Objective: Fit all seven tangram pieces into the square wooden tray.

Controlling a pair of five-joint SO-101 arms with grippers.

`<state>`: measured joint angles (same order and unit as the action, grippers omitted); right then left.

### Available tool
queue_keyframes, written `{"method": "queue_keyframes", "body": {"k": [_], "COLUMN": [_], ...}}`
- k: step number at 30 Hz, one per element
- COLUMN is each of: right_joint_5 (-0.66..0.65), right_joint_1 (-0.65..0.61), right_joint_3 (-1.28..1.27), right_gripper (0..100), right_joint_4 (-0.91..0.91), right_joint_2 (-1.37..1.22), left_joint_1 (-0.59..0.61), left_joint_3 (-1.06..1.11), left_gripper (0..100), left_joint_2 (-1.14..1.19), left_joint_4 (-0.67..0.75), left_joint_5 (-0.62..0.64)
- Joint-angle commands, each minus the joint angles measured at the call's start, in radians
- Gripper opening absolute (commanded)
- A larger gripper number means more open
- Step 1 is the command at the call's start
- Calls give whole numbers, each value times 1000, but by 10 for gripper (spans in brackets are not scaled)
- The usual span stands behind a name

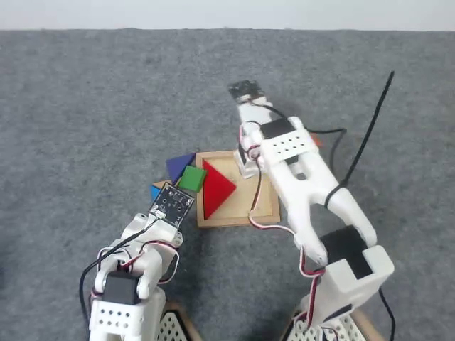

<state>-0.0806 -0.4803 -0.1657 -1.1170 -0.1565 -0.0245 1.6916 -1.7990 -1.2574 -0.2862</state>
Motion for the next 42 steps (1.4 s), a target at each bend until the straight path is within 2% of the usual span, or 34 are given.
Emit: {"method": "queue_keyframes", "body": {"k": [1, 5, 8, 11, 16, 19, 23, 34, 42], "right_joint_5": [-110, -183, -180, -89, 132, 183, 226, 224, 167], "right_joint_1": [-33, -48, -47, 47, 268, 337, 394, 401, 292], "right_joint_3": [58, 57, 57, 58, 54, 57, 109, 242, 244], "right_gripper": [162, 162, 162, 162, 165, 165, 165, 165, 165], "right_joint_4": [21, 22, 16, 10, 157, 223, 226, 179, 179], "right_joint_2": [67, 65, 74, 82, 22, -54, -156, -323, -348], "left_joint_1": [2, 2, 2, 2, 2, 2, 2, 2, 2], "left_joint_3": [-8, -8, -8, -8, -8, -8, -8, -8, -8], "left_gripper": [42, 42, 42, 42, 42, 42, 42, 42, 42], "left_joint_2": [-5, -5, -5, -5, -5, -5, -5, -5, -5], "left_joint_4": [-5, -5, -5, -5, -5, -5, -5, -5, -5], "left_joint_5": [3, 3, 3, 3, 3, 3, 3, 3, 3]}}
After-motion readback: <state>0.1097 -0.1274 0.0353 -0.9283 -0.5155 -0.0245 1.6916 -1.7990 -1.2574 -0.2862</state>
